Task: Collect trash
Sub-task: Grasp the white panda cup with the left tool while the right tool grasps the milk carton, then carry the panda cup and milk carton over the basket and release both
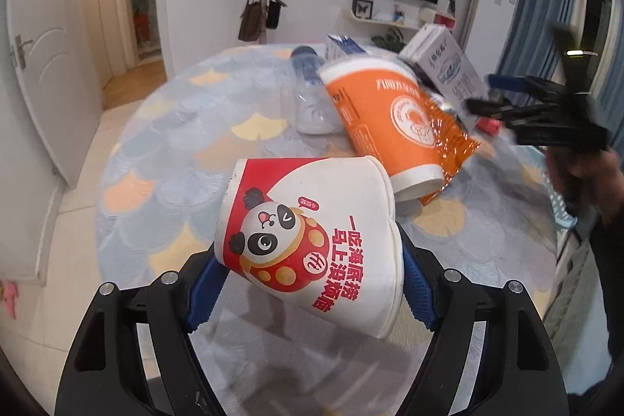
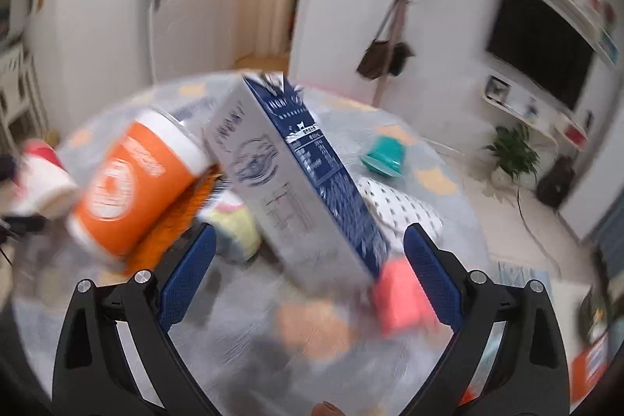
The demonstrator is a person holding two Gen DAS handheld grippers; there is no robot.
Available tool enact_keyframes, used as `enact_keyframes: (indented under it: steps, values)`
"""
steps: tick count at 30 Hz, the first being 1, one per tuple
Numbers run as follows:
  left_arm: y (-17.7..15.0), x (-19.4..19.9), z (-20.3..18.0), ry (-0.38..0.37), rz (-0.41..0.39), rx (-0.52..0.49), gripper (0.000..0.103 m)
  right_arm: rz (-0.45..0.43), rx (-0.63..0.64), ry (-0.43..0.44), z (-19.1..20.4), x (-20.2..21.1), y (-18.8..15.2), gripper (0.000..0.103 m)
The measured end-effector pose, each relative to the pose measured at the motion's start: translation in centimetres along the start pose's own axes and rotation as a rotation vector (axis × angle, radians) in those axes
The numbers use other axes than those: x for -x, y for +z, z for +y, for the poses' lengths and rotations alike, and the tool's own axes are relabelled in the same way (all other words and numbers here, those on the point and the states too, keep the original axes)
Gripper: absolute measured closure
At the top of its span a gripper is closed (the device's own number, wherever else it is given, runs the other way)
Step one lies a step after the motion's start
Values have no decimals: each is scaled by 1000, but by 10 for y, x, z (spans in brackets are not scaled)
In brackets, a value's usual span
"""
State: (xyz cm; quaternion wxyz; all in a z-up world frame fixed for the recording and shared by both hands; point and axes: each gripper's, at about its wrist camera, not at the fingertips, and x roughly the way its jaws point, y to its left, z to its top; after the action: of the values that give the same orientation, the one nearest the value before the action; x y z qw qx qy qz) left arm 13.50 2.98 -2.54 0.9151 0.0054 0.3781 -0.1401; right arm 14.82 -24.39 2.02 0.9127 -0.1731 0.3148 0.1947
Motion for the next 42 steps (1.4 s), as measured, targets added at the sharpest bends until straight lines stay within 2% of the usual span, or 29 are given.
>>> enact_keyframes:
  steps: [4,7,8,9,10,12,17,22,24,28,33,36,39,42]
  values:
    - [-11,12,3,9,-18,13,27,15,52,4,-2,-20,18,8]
    - [-23,16,9,15,-15,28,27,16,4,50,4,-21,18,9]
    - [-26,19,10,14,-18,32,27,13,-3,57,6,-19,18,20]
    - [-27,20,11,10,-22,35,27,11,-7,49,10,-16,14,37]
    - [-29,22,11,6,-26,36,27,3,-5,20,17,-11,9,45]
    - [-31,25,9,3,-33,30,27,-14,-17,1,25,-1,2,70]
    - [-37,36,-1,-4,-54,15,27,-58,-170,-12,32,38,-23,70]
    - [-36,51,-8,-23,-102,15,27,-122,-368,19,38,83,-51,70]
    - [-36,57,-12,-26,-118,6,27,-108,-372,3,43,90,-55,70]
    - [-38,62,-17,-25,-129,-7,27,-19,-347,-71,57,82,-73,70]
    - [-41,65,-20,-27,-121,-3,27,-23,-340,-101,60,80,-77,68]
    - [-41,66,-23,-29,-122,-3,27,34,-335,-99,62,70,-85,68]
    - [-41,67,-25,-17,-128,-10,27,9,-366,-99,60,75,-92,68]
    - [-42,72,-23,-1,-152,-3,27,-68,-381,-74,60,94,-94,69]
